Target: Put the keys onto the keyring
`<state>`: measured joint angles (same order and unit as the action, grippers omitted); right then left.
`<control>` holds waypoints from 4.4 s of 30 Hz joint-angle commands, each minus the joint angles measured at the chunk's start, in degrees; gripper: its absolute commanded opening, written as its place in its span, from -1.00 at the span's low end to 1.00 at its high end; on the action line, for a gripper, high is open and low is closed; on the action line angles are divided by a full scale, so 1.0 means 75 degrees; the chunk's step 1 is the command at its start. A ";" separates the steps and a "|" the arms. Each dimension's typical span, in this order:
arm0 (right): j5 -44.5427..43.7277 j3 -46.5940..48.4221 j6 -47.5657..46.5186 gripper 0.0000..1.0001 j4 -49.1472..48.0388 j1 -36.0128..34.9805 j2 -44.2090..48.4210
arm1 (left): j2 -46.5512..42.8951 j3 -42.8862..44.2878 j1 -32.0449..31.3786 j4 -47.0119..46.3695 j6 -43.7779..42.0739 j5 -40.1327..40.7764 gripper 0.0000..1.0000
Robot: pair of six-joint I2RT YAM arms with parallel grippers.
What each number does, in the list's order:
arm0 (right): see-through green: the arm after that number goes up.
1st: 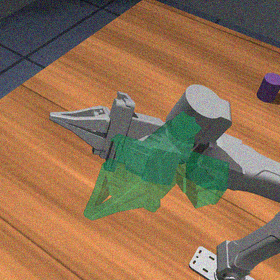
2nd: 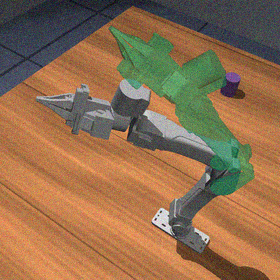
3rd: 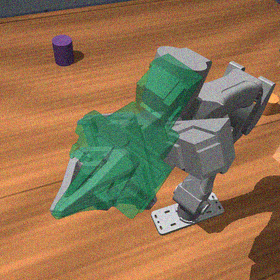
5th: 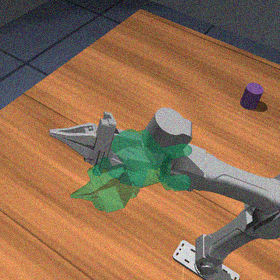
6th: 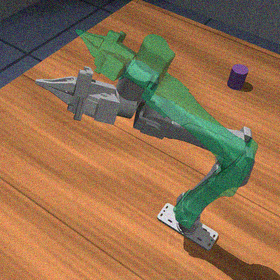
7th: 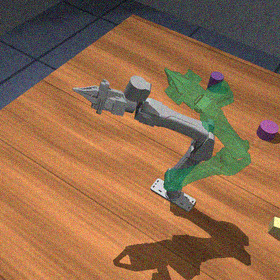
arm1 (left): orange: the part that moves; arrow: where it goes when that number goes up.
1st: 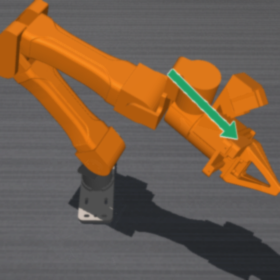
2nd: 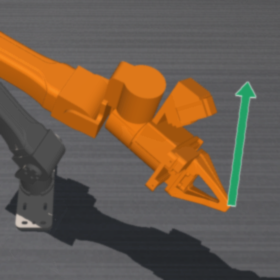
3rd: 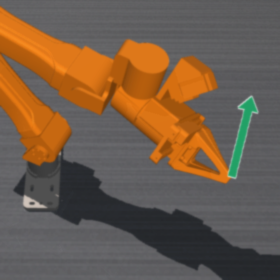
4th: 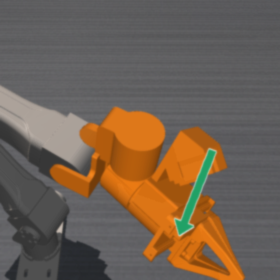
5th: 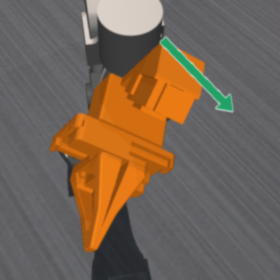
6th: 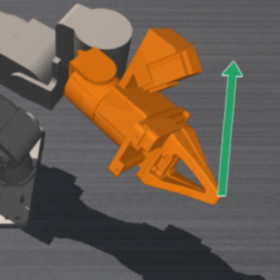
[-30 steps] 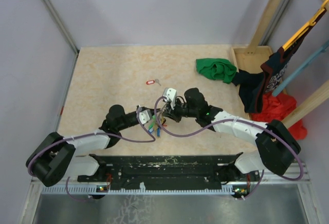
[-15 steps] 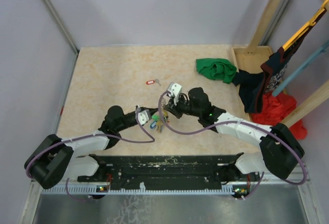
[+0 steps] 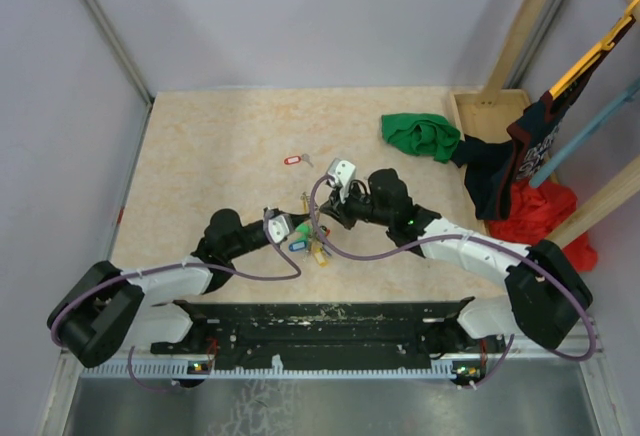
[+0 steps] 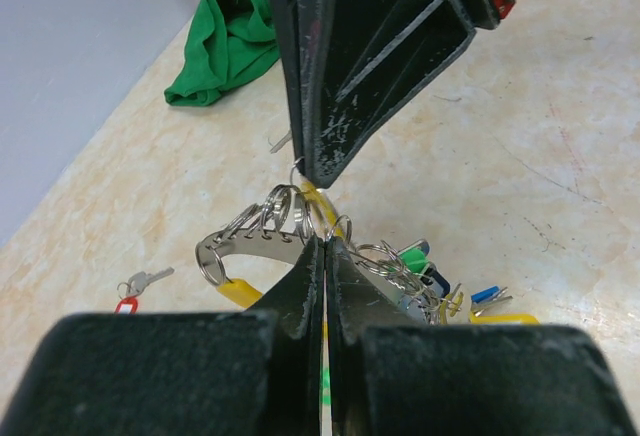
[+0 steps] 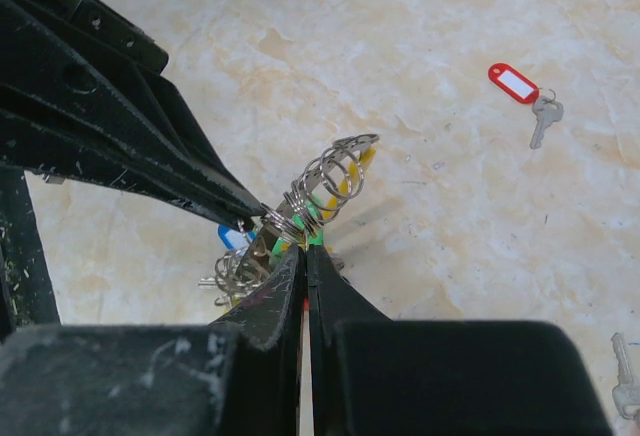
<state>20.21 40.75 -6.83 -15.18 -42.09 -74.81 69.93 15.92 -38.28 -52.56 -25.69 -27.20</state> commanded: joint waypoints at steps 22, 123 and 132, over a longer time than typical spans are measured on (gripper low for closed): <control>0.1257 0.0151 -0.1176 -1.00 0.0506 0.0045 -0.0014 | 0.0180 0.0138 0.0117 -0.0540 0.0505 -0.0110 -1.00; 0.2434 0.0605 -0.2732 -0.43 0.0539 0.0520 -0.0789 | 0.0406 0.0264 0.0804 -0.0673 0.1234 -0.1545 -1.00; 0.2647 0.0758 -0.2722 -0.47 0.0419 0.0468 -0.0932 | 0.0453 0.0285 0.0803 -0.0673 0.1238 -0.1755 -1.00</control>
<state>36.99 43.09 -26.06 -8.91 -38.00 -81.58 73.93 16.86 -32.47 -54.08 -16.71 -38.20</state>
